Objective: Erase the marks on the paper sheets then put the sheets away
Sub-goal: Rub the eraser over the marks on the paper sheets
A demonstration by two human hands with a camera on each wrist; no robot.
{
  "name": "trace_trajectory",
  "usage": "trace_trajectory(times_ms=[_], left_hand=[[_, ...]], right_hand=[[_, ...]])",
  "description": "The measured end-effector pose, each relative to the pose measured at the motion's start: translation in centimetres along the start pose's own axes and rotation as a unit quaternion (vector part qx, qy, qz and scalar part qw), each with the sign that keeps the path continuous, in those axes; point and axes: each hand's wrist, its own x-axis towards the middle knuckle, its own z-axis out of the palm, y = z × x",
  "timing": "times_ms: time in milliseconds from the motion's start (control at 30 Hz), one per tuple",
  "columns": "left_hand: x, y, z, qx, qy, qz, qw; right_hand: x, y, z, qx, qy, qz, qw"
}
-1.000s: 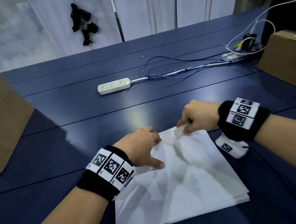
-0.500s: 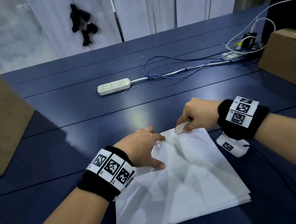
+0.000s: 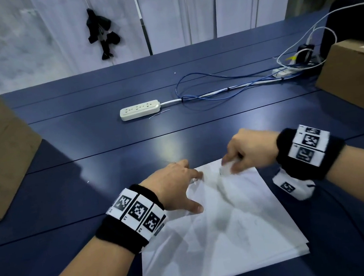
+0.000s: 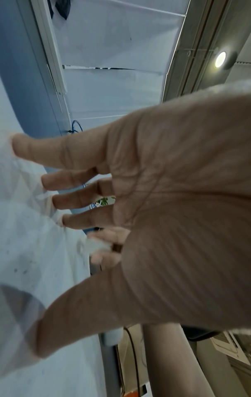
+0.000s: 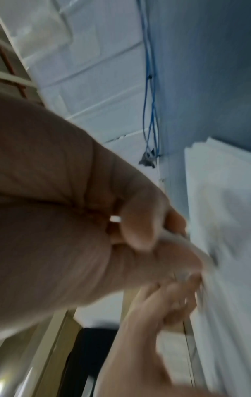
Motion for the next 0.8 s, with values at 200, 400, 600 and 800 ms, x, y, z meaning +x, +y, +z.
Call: trace_trajectory(times_ms=[200, 400, 600, 800], left_hand=[[0.1, 0.0, 0.0, 0.003, -0.005, 0.003, 1.0], [0.2, 0.0, -0.2, 0.002, -0.007, 0.002, 1.0], [0.1, 0.0, -0.1, 0.006, -0.005, 0.004, 1.0], [0.0, 0.1, -0.1, 0.004, -0.005, 0.006, 1.0]], right_hand=[[-0.6, -1.3, 0.1, 0.031, -0.061, -0.035, 0.997], [0.9, -0.2, -0.1, -0.004, 0.052, 0.012, 0.999], [-1.5, -2.0, 0.4, 0.035, -0.085, -0.031, 0.995], [1.3, 0.1, -0.1, 0.048, 0.032, 0.037, 0.998]])
